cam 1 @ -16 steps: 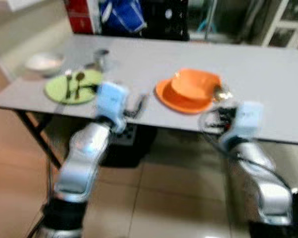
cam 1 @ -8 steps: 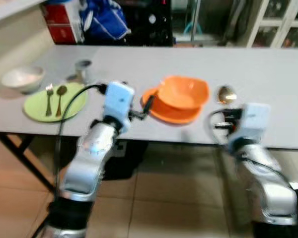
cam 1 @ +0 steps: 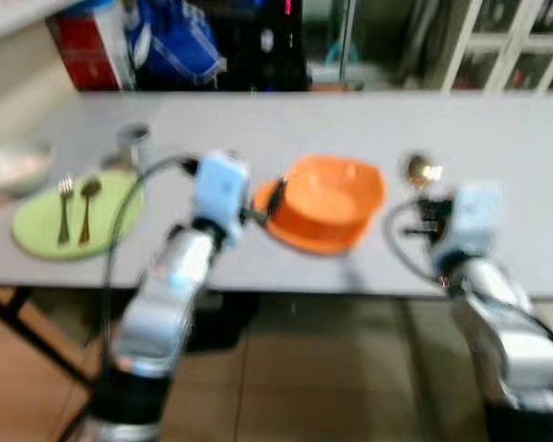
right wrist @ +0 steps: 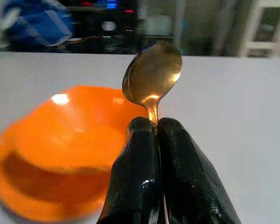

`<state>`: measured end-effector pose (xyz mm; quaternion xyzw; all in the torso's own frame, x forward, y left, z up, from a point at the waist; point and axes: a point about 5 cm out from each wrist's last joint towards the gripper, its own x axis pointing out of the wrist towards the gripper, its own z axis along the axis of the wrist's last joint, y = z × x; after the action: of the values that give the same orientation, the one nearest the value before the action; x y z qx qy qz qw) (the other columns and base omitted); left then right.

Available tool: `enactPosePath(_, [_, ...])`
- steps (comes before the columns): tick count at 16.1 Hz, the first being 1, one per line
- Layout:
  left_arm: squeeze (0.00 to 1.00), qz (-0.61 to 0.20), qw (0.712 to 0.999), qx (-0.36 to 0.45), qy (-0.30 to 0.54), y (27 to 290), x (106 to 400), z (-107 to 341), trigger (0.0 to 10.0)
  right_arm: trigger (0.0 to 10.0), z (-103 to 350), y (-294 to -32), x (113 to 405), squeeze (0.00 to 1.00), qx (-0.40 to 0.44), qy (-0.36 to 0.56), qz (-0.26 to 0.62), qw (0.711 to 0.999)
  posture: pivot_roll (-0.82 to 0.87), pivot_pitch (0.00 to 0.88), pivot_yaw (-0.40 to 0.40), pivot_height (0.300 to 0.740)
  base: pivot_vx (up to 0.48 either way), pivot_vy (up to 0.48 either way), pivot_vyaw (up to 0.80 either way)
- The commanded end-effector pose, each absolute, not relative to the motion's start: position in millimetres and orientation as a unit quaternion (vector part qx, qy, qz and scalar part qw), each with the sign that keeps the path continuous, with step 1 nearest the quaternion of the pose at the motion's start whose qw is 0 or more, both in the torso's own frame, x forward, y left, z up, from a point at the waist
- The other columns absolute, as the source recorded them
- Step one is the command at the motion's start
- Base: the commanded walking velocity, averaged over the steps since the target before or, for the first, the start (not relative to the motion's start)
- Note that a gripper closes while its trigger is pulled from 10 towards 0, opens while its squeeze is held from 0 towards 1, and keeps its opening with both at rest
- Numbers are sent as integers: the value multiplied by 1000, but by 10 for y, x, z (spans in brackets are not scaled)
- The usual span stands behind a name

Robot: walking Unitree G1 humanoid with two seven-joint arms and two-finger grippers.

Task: Setting the table

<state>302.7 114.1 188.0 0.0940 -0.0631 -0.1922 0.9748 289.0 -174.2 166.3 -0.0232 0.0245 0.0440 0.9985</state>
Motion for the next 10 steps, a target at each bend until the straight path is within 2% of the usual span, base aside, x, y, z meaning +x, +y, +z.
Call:
enactPosePath(1, [0, -206, 972, 96, -62, 1077, 3014, 1882, 10000, 10000, 1693, -1875, 2904, 0, -42, 25, 41, 998, -63, 0, 28, 740, 337, 0, 0])
enactPosePath(5, [0, -221, 967, 122, -39, 1072, 2986, 1795, 10000, 10000, 1683, -1907, 2964, 0, -74, 50, 109, 990, -58, 0, 25, 740, 0, 0, 0])
enactPosePath(8, [0, -262, 954, 142, -20, 1079, 2926, 1722, 10000, 10000, 1604, -1815, 3015, 0, -112, 92, 200, 969, -57, 0, 33, 740, 0, 0, 0])
enactPosePath(10, [0, -282, 947, 152, 2, 1083, 2900, 1665, 10000, 10000, 1579, -1817, 3108, 0, -128, 113, 224, 960, -57, 0, 36, 740, 0, 0, 0])
